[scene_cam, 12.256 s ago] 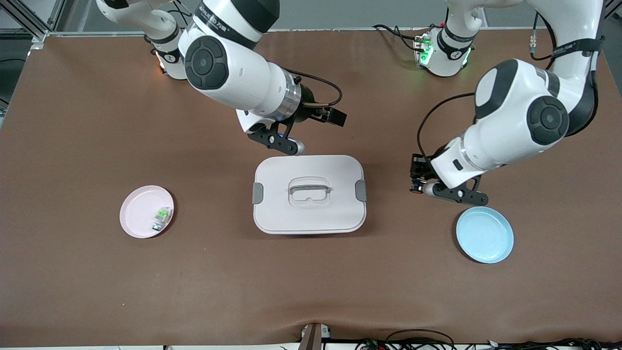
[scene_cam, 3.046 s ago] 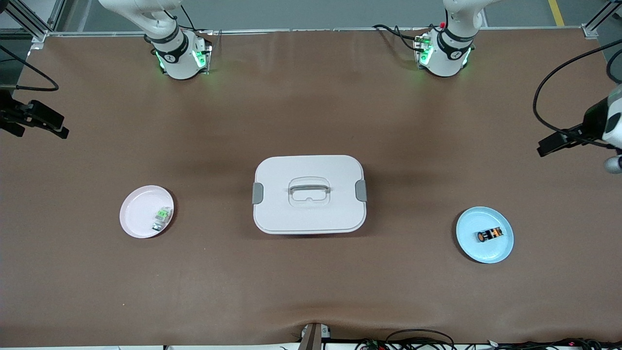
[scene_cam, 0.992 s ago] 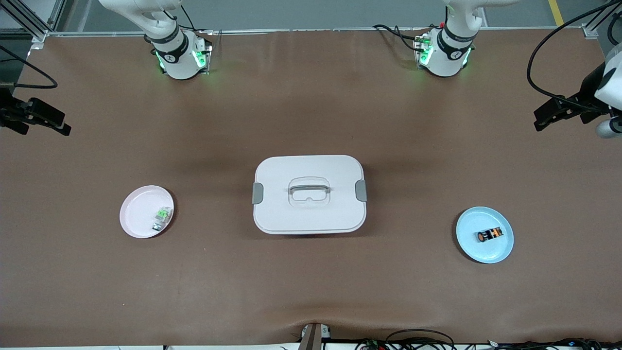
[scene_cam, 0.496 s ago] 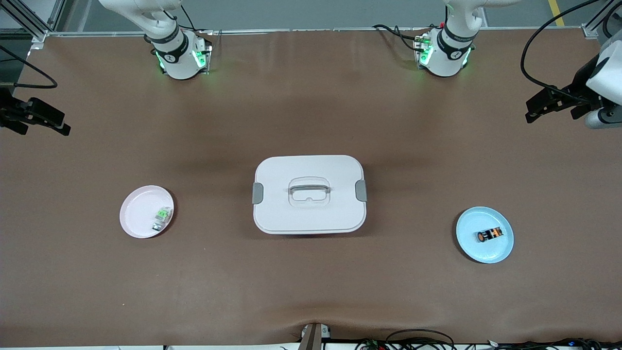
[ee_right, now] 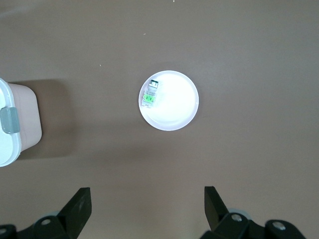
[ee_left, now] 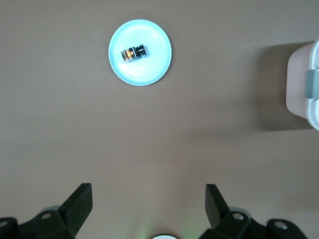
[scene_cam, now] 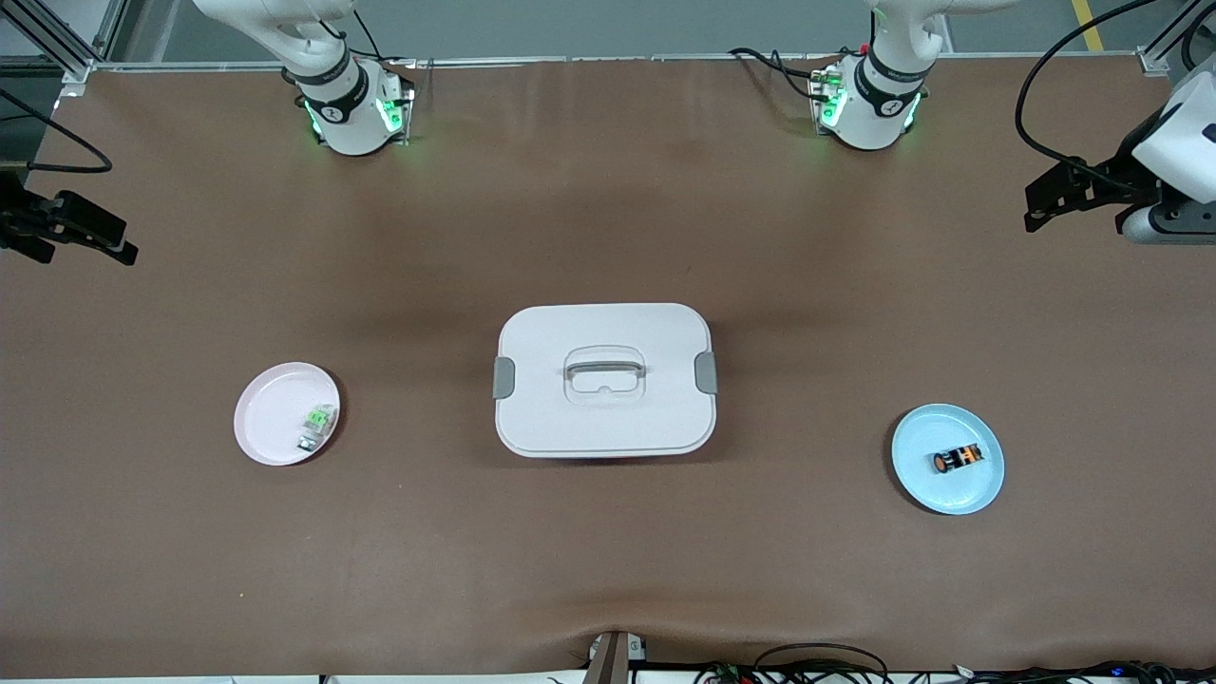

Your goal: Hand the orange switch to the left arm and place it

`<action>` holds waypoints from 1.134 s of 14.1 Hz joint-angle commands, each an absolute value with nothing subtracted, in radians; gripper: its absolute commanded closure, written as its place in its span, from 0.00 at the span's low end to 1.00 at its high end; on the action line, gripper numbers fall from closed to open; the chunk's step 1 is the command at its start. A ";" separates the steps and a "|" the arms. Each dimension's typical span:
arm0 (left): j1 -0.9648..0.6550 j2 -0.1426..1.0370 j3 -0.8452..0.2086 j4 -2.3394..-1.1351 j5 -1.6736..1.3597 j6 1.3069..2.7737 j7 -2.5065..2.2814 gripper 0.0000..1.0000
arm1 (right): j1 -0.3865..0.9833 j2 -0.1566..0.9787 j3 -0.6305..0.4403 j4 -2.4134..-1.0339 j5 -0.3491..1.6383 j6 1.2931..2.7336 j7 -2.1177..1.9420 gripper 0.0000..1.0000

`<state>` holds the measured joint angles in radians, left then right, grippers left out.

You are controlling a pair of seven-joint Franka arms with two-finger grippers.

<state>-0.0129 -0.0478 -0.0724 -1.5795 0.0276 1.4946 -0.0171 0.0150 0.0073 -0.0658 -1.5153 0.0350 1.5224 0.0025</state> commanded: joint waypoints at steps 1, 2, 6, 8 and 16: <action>-0.025 -0.060 -0.061 -1.571 0.026 1.485 0.000 0.00 | 0.012 -0.008 -0.061 -1.520 0.025 1.522 -0.008 0.00; -0.025 -0.060 -0.061 -1.569 0.026 1.485 -0.002 0.00 | 0.012 -0.008 -0.061 -1.520 0.025 1.522 -0.006 0.00; -0.020 -0.058 -0.060 -1.552 0.026 1.485 0.000 0.00 | 0.012 -0.006 -0.061 -1.520 0.025 1.522 -0.006 0.00; -0.018 -0.058 -0.060 -1.548 0.026 1.483 -0.002 0.00 | 0.011 -0.006 -0.061 -1.520 0.025 1.522 -0.006 0.00; -0.017 -0.067 -0.055 -1.548 0.015 1.465 -0.061 0.00 | 0.011 -0.006 -0.061 -1.522 0.025 1.523 -0.006 0.00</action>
